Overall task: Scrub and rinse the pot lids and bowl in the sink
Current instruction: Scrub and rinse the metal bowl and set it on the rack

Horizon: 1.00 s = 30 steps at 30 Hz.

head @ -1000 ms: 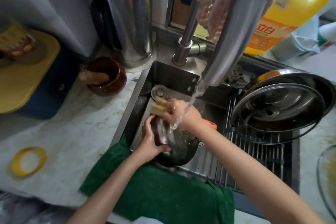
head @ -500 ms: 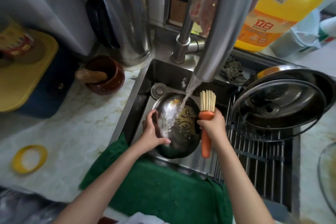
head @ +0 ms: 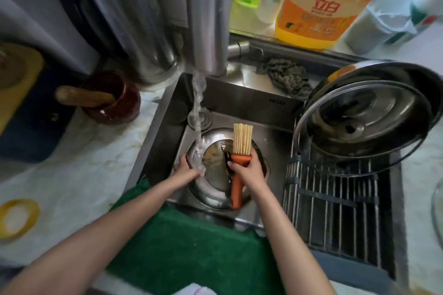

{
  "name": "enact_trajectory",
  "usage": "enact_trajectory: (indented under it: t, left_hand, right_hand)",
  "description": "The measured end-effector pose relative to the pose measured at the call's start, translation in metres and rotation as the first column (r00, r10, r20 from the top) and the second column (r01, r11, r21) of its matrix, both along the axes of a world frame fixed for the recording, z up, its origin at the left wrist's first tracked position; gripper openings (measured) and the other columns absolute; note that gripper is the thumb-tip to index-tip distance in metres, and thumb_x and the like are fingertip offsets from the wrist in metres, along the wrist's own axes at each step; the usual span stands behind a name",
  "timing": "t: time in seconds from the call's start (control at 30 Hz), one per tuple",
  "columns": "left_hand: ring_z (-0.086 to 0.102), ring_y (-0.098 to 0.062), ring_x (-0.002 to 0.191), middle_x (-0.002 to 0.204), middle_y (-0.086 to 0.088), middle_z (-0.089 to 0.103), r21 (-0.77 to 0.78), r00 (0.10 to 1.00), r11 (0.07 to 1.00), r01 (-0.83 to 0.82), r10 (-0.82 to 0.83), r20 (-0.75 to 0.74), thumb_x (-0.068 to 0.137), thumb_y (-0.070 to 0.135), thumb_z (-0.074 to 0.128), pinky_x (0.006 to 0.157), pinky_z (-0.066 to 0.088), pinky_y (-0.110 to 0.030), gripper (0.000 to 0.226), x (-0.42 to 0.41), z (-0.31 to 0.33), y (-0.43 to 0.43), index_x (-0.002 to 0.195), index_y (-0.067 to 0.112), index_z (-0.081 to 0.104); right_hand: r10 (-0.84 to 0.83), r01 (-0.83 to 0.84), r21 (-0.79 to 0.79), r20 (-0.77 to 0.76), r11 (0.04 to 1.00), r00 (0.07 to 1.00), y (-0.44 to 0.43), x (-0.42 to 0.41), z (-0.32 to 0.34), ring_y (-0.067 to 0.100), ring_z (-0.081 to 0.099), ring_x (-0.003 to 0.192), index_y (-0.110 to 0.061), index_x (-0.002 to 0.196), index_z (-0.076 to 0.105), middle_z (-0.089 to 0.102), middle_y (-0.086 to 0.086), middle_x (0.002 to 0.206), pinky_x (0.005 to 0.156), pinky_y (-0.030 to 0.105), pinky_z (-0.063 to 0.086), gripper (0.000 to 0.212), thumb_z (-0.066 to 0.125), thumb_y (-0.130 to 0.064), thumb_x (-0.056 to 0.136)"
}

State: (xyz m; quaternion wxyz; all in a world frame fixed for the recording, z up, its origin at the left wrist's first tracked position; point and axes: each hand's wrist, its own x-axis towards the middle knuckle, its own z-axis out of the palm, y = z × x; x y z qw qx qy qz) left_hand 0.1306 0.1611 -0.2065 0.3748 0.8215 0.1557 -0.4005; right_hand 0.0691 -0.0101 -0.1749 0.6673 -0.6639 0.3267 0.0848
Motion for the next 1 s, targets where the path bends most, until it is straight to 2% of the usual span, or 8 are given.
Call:
enact_trajectory:
  t: [0.2, 0.3, 0.4, 0.5, 0.63, 0.7, 0.87, 1.0]
  left_hand:
    - [0.009, -0.035, 0.145, 0.158, -0.02, 0.003, 0.32, 0.89, 0.925, 0.203, -0.311, 0.334, 0.099, 0.042, 0.029, 0.115, 0.017, -0.046, 0.068, -0.021, -0.029, -0.021, 0.151, 0.005, 0.004]
    - [0.004, -0.028, 0.147, 0.16, -0.008, 0.005, 0.493, 0.559, 0.752, 0.437, -0.657, 0.506, 0.082, 0.052, 0.011, 0.115, 0.011, -0.051, 0.075, -0.014, -0.041, -0.033, 0.151, 0.025, 0.002]
    - [0.04, -0.027, 0.134, 0.146, -0.009, 0.044, 0.299, 0.661, 0.915, 0.271, -0.403, 0.634, 0.089, 0.041, 0.014, 0.107, 0.031, -0.037, 0.065, 0.029, -0.04, -0.045, 0.143, 0.017, 0.04]
    - [0.047, -0.029, 0.127, 0.14, -0.012, 0.049, 0.325, 0.758, 0.942, 0.088, -0.275, 0.592, 0.094, 0.037, 0.02, 0.102, 0.039, -0.038, 0.057, 0.027, -0.048, -0.042, 0.142, 0.014, 0.041]
    - [0.001, -0.019, 0.146, 0.155, 0.005, -0.009, 0.541, 0.54, 0.73, 0.418, -0.678, 0.498, 0.095, 0.039, 0.02, 0.116, 0.005, -0.048, 0.064, -0.017, -0.06, -0.046, 0.148, 0.023, -0.01]
    - [0.018, -0.018, 0.145, 0.157, 0.002, 0.016, 0.454, 0.405, 0.751, 0.479, -0.648, 0.645, 0.092, 0.035, 0.024, 0.117, 0.012, -0.042, 0.06, 0.014, -0.061, -0.049, 0.15, 0.022, 0.015]
    - [0.046, -0.03, 0.128, 0.14, -0.014, 0.048, 0.299, 0.767, 0.948, 0.109, -0.272, 0.582, 0.1, 0.027, 0.031, 0.103, 0.039, -0.039, 0.046, 0.029, -0.072, -0.035, 0.142, 0.012, 0.039]
    - [0.03, -0.026, 0.141, 0.152, -0.008, 0.034, 0.53, 0.331, 0.715, 0.456, -0.689, 0.645, 0.086, 0.04, 0.039, 0.112, 0.023, -0.053, 0.064, 0.006, -0.069, -0.045, 0.146, 0.017, 0.033]
  right_hand:
    - [-0.235, 0.259, 0.315, -0.111, 0.913, 0.966, 0.032, -0.008, -0.022, 0.026, 0.066, 0.069, -0.014, 0.121, 0.043, 0.062, 0.015, 0.104, 0.055, 0.03, 0.055, 0.05, 0.069, 0.002, 0.081]
    - [-0.263, 0.284, 0.325, -0.106, 0.902, 0.959, 0.032, -0.006, -0.034, 0.035, 0.068, 0.082, -0.018, 0.118, 0.045, 0.062, 0.019, 0.111, 0.064, 0.037, 0.058, 0.049, 0.07, 0.0, 0.079]
    - [-0.243, 0.255, 0.341, -0.078, 0.905, 0.967, 0.026, 0.001, -0.033, 0.025, 0.069, 0.065, -0.018, 0.123, 0.042, 0.064, 0.019, 0.103, 0.06, 0.035, 0.058, 0.052, 0.068, 0.0, 0.082]
    - [-0.257, 0.267, 0.357, -0.075, 0.895, 0.963, 0.027, 0.001, -0.039, 0.024, 0.069, 0.062, -0.016, 0.124, 0.042, 0.063, 0.019, 0.104, 0.058, 0.034, 0.058, 0.054, 0.069, 0.0, 0.081]
    - [-0.266, 0.261, 0.234, -0.01, 0.937, 0.964, 0.027, 0.0, -0.048, 0.029, 0.068, 0.081, -0.025, 0.123, 0.043, 0.063, 0.012, 0.108, 0.071, 0.039, 0.059, 0.056, 0.072, -0.007, 0.079]
    - [-0.258, 0.244, 0.252, 0.024, 0.936, 0.966, 0.027, 0.005, -0.048, 0.025, 0.068, 0.074, -0.023, 0.124, 0.041, 0.063, 0.015, 0.106, 0.057, 0.028, 0.056, 0.054, 0.069, -0.003, 0.081]
    - [-0.273, 0.255, 0.254, 0.04, 0.933, 0.961, 0.026, 0.008, -0.05, 0.015, 0.064, 0.053, -0.019, 0.118, 0.042, 0.064, 0.016, 0.093, 0.048, 0.024, 0.051, 0.049, 0.066, 0.003, 0.082]
    - [-0.257, 0.242, 0.243, 0.034, 0.939, 0.966, 0.025, 0.007, -0.049, 0.015, 0.063, 0.055, -0.02, 0.125, 0.042, 0.064, 0.014, 0.098, 0.05, 0.024, 0.051, 0.053, 0.066, 0.002, 0.083]
